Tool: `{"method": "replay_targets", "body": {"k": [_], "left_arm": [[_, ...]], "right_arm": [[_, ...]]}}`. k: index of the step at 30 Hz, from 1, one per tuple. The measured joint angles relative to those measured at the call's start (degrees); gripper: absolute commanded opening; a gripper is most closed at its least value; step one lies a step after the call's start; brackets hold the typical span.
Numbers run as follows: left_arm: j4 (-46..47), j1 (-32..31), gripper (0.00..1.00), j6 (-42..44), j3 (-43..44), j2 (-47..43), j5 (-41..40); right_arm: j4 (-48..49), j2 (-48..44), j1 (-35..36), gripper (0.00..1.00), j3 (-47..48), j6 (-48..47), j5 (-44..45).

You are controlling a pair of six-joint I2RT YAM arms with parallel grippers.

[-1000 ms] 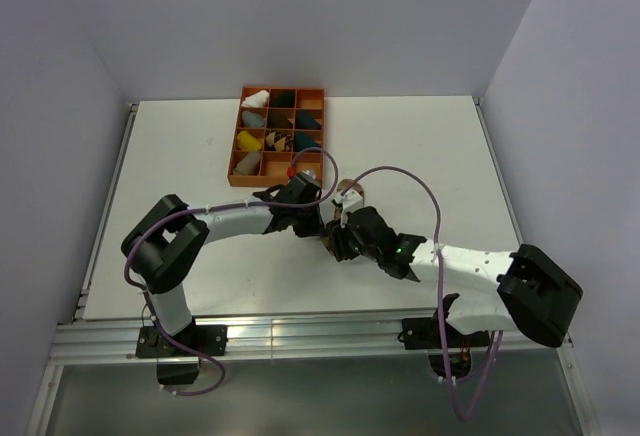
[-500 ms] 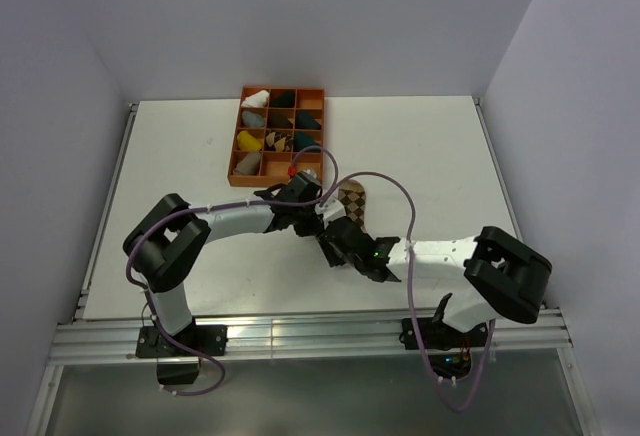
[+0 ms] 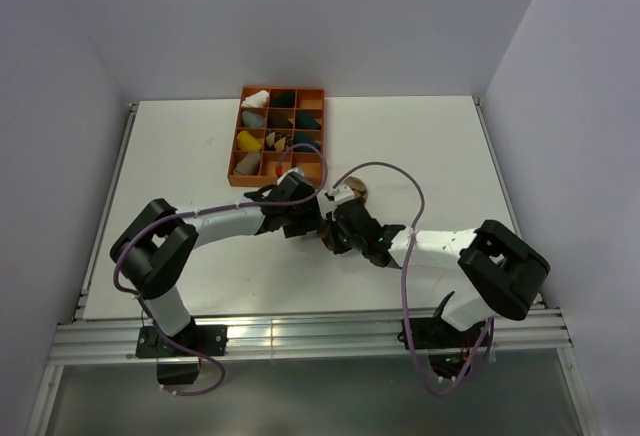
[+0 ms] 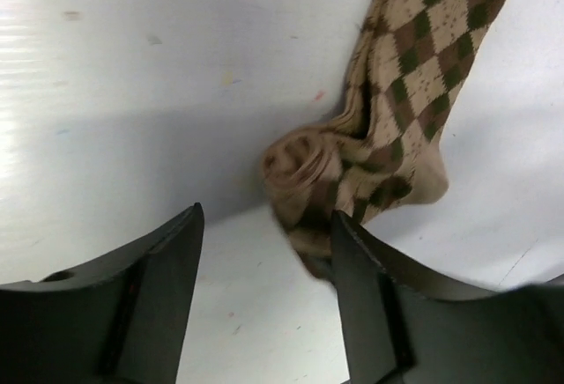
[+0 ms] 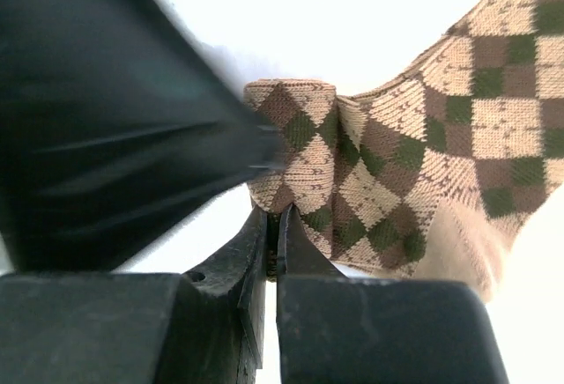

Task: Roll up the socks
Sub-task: Roll the sock at the center of the board.

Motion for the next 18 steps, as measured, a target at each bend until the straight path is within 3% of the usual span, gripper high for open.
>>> {"method": "replay_targets", "body": {"k": [9, 13, 18], "left_arm": [[2.2, 3.8, 0.66, -3.3, -9.0, -12.0, -4.5], [5.1, 3.8, 0.65, -4.4, -11.3, -12.7, -4.2], [7.6, 3.8, 0.64, -5.7, -12.5, -10.8, -2.6]], "right_arm": [[15.9, 5.6, -12.8, 0.0, -2.9, 10.9, -28.6], [23.5, 10.6, -17.1, 0.0, -3.6, 17.2, -39.6], [27.8, 14.7, -21.1, 0.0, -3.7, 21.7, -46.9]]}}
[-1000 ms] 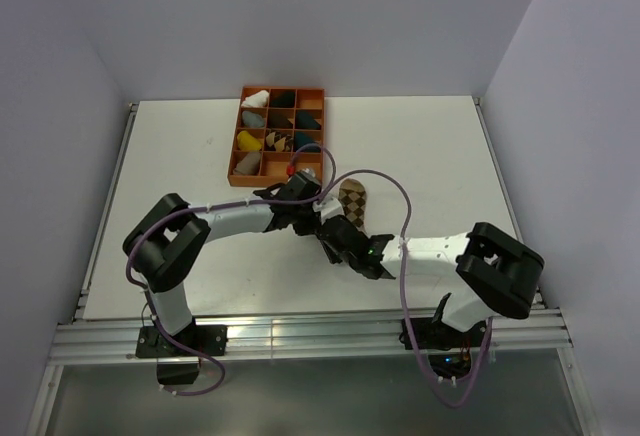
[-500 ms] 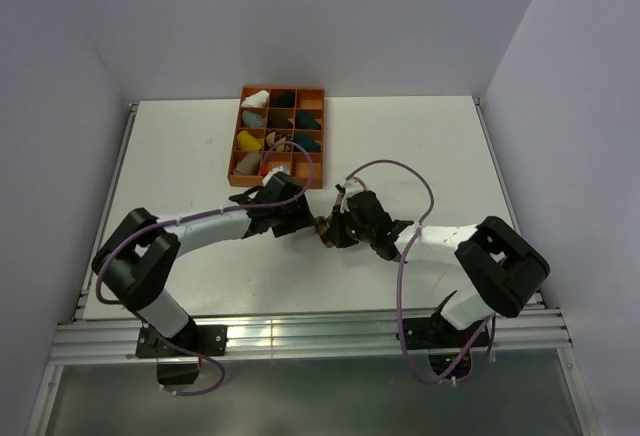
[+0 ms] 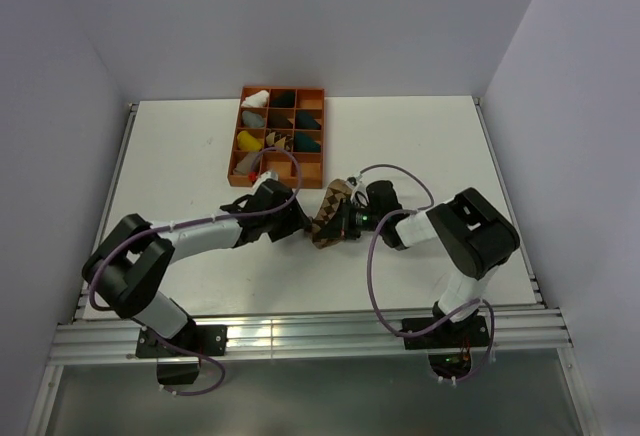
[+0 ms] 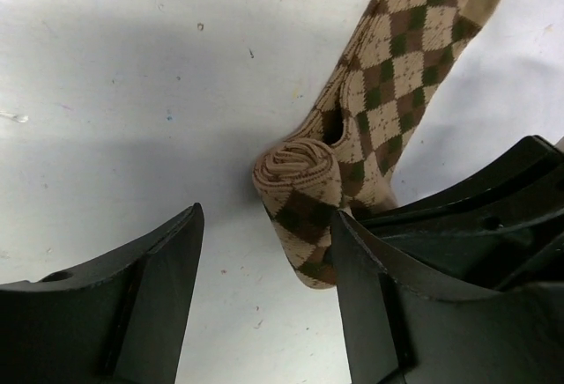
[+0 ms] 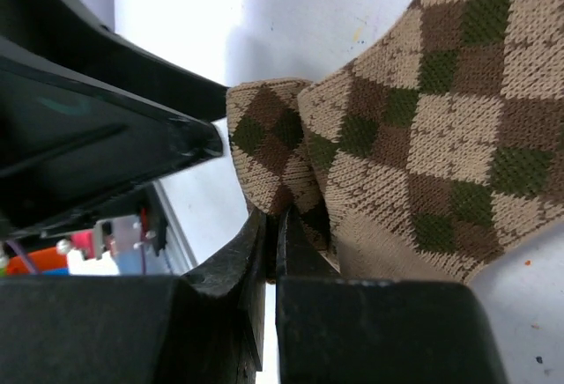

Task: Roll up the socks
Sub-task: Roll the sock at the center of the board.

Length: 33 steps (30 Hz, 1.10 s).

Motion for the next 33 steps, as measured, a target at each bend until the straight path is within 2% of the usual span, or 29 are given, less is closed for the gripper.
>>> {"method": "replay_targets", "body": {"k": [6, 24, 29, 30, 32, 33], "left_arm": [[2.8, 0.0, 0.63, -1.4, -1.2, 2.5, 0.9], [17.3, 0.0, 0.6, -6.1, -9.3, 1.5, 0.8], [18.3, 0.0, 0.4, -7.0, -9.5, 2.1, 0.9], [18.6, 0.0, 0.31, -7.2, -9.5, 2.4, 1.0], [19.1, 0.0, 0.22, -7.6, -9.4, 2.8, 1.2], [19.2, 0.0, 0.15, -7.5, -9.2, 3.0, 1.4]], "right_arm": [[-0.6, 3.5, -0.9, 0.0, 2.9, 0.4, -4.1], [-6.0, 7.1, -2.4, 0.0, 7.8, -2.3, -10.4], [-9.6, 7.3, -2.4, 0.01, 9.6, -3.7, -10.8], [-10.2, 7.3, -2.4, 0.04, 9.8, -4.0, -10.8], [-11.6, 7.0, -2.4, 0.09, 10.3, -4.8, -10.5], [-12.2, 6.6, -2.4, 0.15, 10.4, -5.3, -10.1]]}}
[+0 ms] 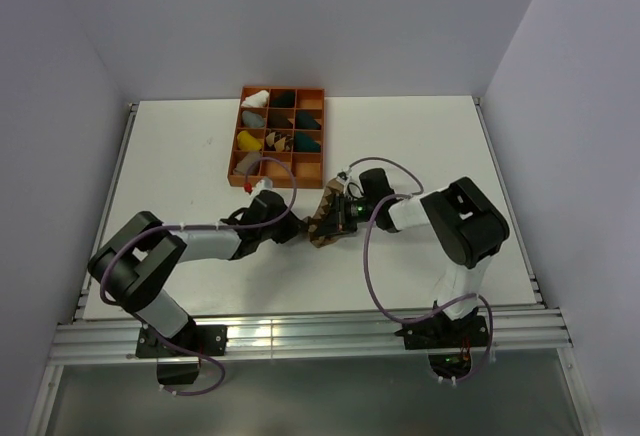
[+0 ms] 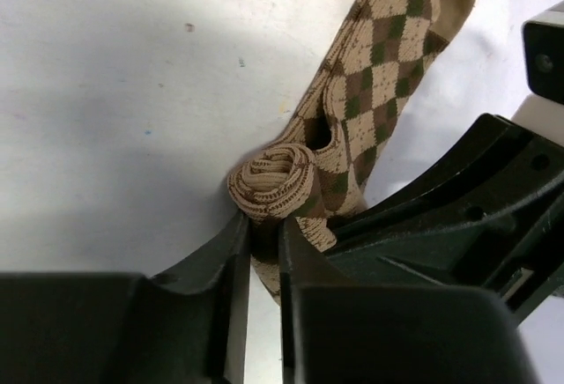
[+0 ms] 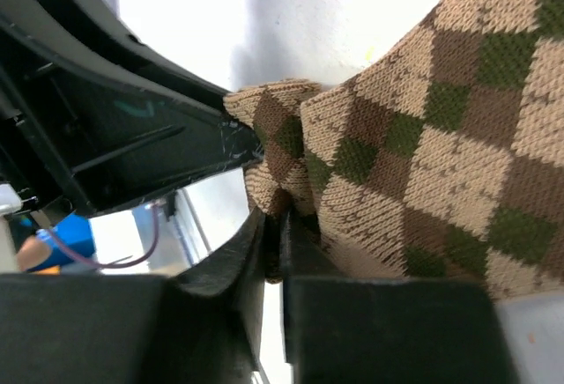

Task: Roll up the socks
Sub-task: Roll the sock at the center of the board.

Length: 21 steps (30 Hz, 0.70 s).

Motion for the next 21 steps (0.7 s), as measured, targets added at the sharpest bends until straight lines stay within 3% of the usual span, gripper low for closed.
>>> {"method": "replay_targets", "body": {"k": [3, 9, 14, 21], "left_arm": [[0.0, 0.0, 0.01, 0.0, 0.9, 0.6, 0.5], [-3.4, -0.2, 0.0, 1.7, 3.4, 1.2, 0.7], [-8.3, -0.2, 0.0, 4.3, 6.3, 1.3, 0.7], [-13.2, -0.1, 0.0, 7.0, 9.2, 1.6, 0.8]], "right_arm": [[-3.9, -3.0, 0.3, 0.33, 0.0, -2.5, 2.8], [-15.8, -18.0, 5.7, 0.49, -0.1, -11.5, 18.7], [-17.9, -28.1, 15.0, 0.52, -0.6, -18.3, 33.2], [-17.9, -28.9, 23.5, 0.52, -2.5, -25.6, 49.2]]}}
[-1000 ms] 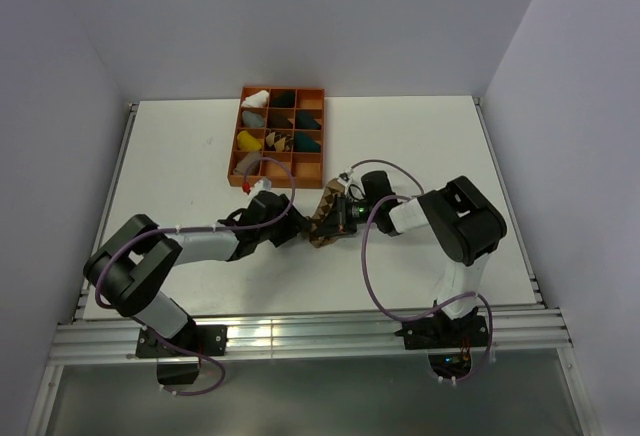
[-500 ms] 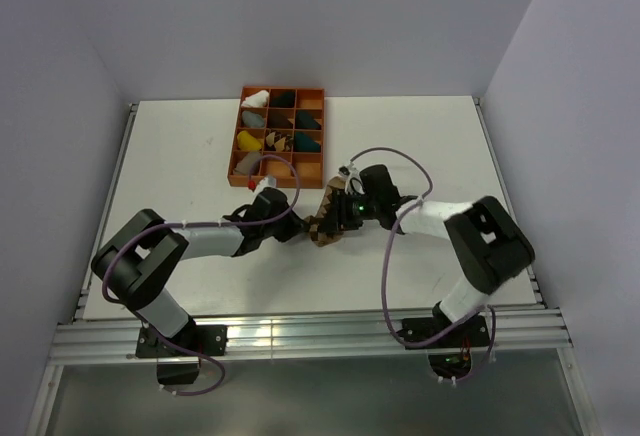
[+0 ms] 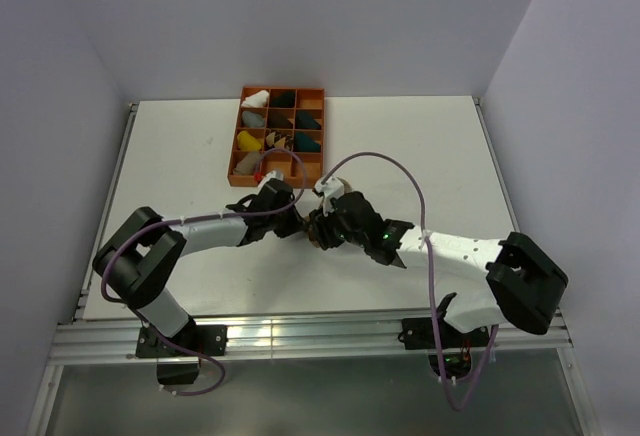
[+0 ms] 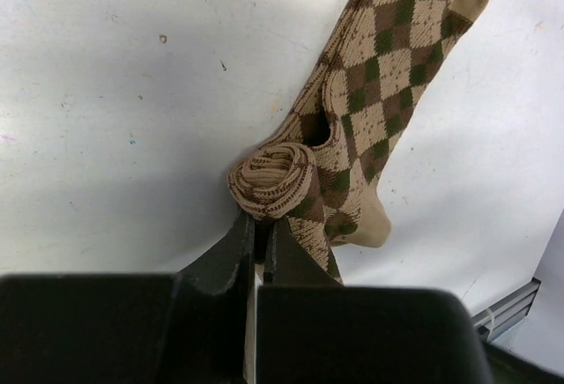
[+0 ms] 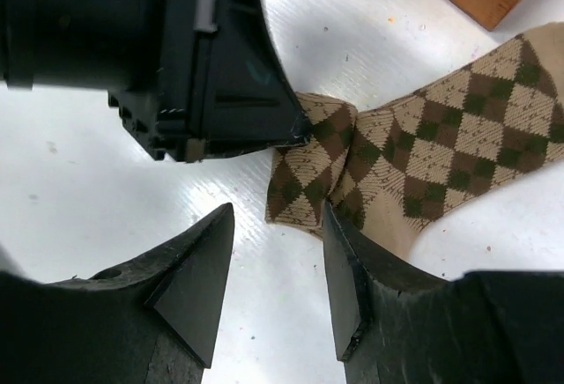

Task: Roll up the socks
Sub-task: Roll the sock at the center of the board.

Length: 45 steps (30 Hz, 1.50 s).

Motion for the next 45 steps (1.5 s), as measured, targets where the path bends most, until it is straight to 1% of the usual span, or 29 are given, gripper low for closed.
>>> {"method": "replay_targets", "body": {"k": [9, 14, 19, 21, 23, 24, 25, 28, 29, 30, 31, 32, 33, 35, 40, 45], "left_arm": [[-3.0, 0.0, 0.0, 1.3, 1.8, 0.5, 0.7], [-3.5, 0.0, 0.0, 1.6, 2.0, 0.5, 0.8], [-3.8, 0.0, 0.0, 2.0, 2.2, 0.5, 0.8], [-3.9, 0.2, 0.0, 2.1, 2.3, 0.5, 0.7], [-3.9, 0.3, 0.0, 2.2, 2.4, 0.5, 0.8], [-3.9, 0.3, 0.0, 2.2, 2.4, 0.5, 0.7], [-3.8, 0.5, 0.0, 2.3, 2.4, 0.5, 0.7], [-3.8, 0.7, 0.01, 2.3, 2.6, 0.5, 0.7], [-3.8, 0.7, 0.08, 2.3, 2.6, 0.5, 0.7], [-3.8, 0.7, 0.13, 2.3, 2.6, 0.5, 0.7], [-3.8, 0.7, 0.23, 2.3, 2.5, 0.4, 0.7], [-3.6, 0.7, 0.44, 2.4, 2.3, 0.2, 0.5], [-3.5, 0.7, 0.53, 2.8, 1.9, -0.3, 0.2], [-3.9, 0.6, 0.68, 2.6, 0.4, -2.4, -0.9], [-4.0, 0.3, 0.69, 2.1, -2.0, -8.0, -3.4], [-2.1, 0.3, 0.67, 0.9, -5.1, -12.7, -6.0]], "right_arm": [[3.1, 5.8, 8.3, 0.53, -0.2, -4.8, 10.5], [4.3, 11.0, 10.9, 0.52, -0.1, -6.0, 15.5], [4.3, 15.8, 12.0, 0.49, 2.0, -5.8, 20.8], [4.2, 17.3, 12.5, 0.42, 3.0, -5.0, 23.6], [3.7, 18.2, 12.6, 0.21, 3.7, -4.2, 26.0], [3.3, 18.7, 12.6, 0.12, 4.2, -3.4, 27.1], [3.0, 19.0, 12.6, 0.0, 4.6, -2.8, 27.8], [2.5, 19.1, 12.5, 0.0, 4.9, -1.2, 28.4], [2.4, 18.9, 12.3, 0.0, 4.9, -0.9, 28.0], [2.1, 18.6, 11.8, 0.0, 4.9, -0.7, 26.6], [1.8, 18.1, 11.2, 0.0, 4.9, -0.5, 25.2], [1.3, 17.4, 10.0, 0.0, 4.8, -0.2, 22.6], [1.0, 16.9, 9.0, 0.0, 4.8, 0.1, 20.3], [0.1, 15.8, 5.8, 0.0, 4.8, 0.9, 14.1], [-2.5, 15.5, -3.2, 0.0, 6.8, 3.1, -1.9], [-4.3, 18.0, -11.3, 0.0, 9.2, 5.0, -18.7]]}}
